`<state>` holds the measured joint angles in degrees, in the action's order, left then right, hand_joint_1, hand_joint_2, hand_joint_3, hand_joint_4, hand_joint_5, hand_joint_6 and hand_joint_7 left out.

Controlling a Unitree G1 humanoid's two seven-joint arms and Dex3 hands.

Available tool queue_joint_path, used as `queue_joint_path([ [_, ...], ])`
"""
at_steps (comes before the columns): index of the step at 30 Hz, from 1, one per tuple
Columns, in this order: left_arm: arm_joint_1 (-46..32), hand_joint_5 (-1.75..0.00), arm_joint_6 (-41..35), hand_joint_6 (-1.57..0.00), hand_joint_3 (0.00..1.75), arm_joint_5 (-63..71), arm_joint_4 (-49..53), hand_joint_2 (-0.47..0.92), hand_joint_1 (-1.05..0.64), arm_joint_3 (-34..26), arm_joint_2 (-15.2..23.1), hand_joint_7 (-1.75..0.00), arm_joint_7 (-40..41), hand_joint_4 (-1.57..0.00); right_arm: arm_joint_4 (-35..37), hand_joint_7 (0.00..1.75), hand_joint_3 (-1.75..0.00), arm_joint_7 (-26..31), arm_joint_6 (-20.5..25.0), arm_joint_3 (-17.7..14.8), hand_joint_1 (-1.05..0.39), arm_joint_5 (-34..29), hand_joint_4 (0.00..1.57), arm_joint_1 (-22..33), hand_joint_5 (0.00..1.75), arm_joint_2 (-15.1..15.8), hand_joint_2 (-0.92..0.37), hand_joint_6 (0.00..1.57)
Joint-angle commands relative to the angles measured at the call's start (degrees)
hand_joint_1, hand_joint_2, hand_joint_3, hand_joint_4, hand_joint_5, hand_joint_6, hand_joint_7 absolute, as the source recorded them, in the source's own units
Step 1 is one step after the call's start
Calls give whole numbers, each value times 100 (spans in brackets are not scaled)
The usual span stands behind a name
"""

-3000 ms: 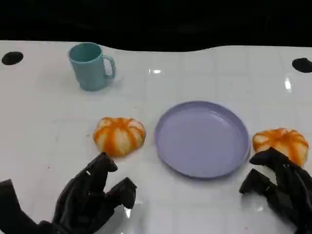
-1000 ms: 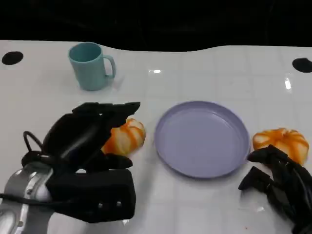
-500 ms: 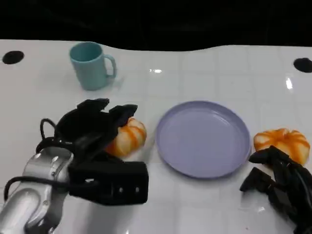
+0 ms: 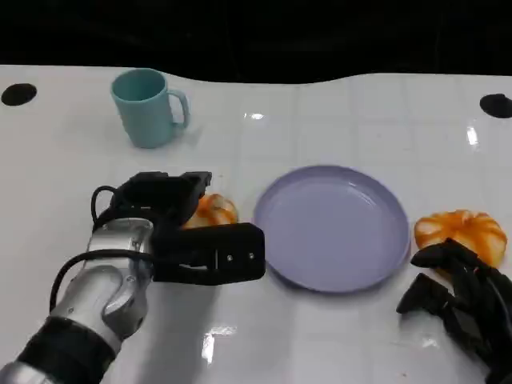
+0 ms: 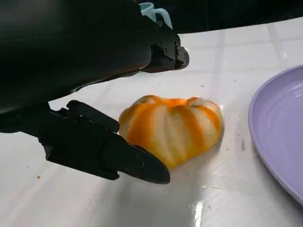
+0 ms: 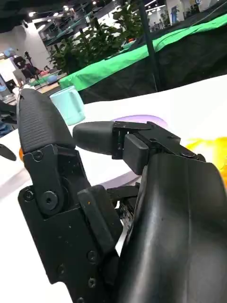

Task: Grasp the bread from the table and place it into the plate.

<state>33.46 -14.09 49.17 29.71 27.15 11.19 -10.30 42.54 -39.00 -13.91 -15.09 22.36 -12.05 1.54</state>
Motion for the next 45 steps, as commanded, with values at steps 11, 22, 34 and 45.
queue_joint_path([
  [11, 1464, -6, 1293, -22, 0, -515, 3310, 80, -53, 344, -386, -2, 544, -10, -66, 115, -22, 102, 68, 13, -54, -32, 66, 110, 155, 100, -92, 64],
  [22, 1593, -18, 2040, -56, 7, -1038, 4037, 90, -37, 93, -510, -11, 1188, -40, -165, 115, -21, 125, 186, -1, -53, 11, 67, 154, 154, 80, -92, 65],
  [34, 1616, -175, 2282, -53, 54, -1033, 4289, 90, -22, 191, -491, -174, 2780, -77, -54, 116, -20, 122, 100, -23, -54, 11, 66, 99, 156, 61, -92, 65],
  [45, 1652, -175, 2707, -65, 113, -1729, 3894, 57, -19, -479, -427, -175, 2919, -89, 73, 118, -18, 103, 39, -31, -55, 25, 66, 25, 157, 63, -92, 65],
])
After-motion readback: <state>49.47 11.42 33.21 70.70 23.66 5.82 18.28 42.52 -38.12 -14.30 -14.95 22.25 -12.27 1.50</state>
